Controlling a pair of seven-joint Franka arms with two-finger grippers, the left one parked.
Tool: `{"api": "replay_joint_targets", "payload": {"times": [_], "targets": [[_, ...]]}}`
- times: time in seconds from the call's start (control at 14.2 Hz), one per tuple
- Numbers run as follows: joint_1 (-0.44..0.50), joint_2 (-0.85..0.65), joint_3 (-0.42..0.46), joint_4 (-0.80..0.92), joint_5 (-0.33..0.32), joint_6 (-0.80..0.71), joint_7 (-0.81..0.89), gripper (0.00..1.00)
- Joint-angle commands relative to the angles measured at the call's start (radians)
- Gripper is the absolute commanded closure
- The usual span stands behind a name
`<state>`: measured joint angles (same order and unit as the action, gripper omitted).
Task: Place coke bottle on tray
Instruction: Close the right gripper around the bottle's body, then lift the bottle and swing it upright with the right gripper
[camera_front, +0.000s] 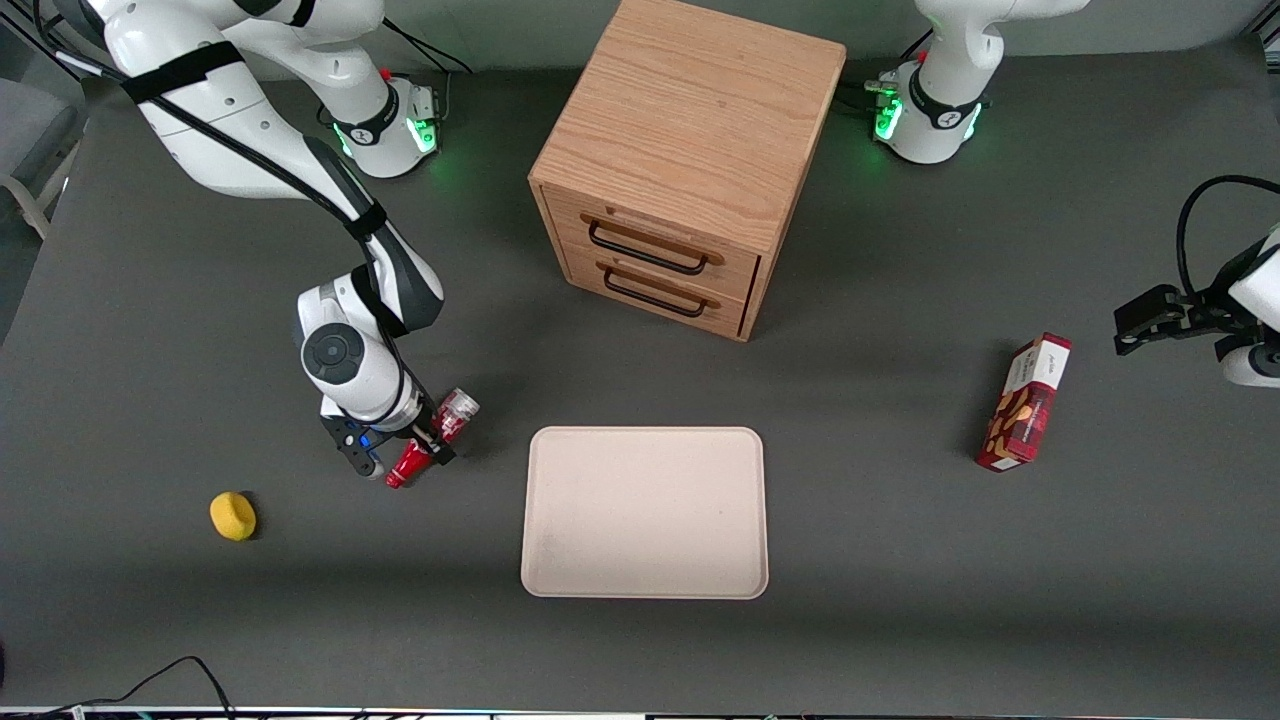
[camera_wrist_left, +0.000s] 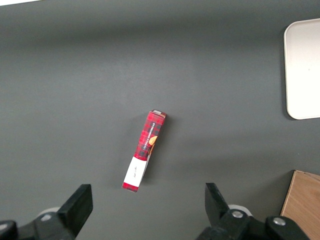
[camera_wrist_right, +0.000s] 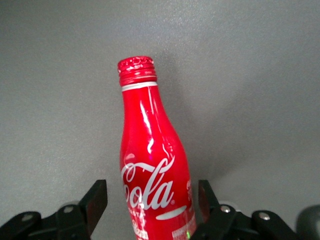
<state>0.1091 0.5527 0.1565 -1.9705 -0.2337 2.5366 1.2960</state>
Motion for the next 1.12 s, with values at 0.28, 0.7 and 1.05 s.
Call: {"api": "replay_joint_targets", "payload": {"times": [0.28, 0.7, 1.05], "targets": [[0.006, -0.042, 0.005, 0.021, -0.046, -0.015, 0.033, 1.00], [-0.012, -0.215, 0.052, 0.184, 0.068, -0.488, -0.172, 1.00], [-0.043, -0.336, -0.001, 0.450, 0.224, -0.963, -0.703, 1.00]]}}
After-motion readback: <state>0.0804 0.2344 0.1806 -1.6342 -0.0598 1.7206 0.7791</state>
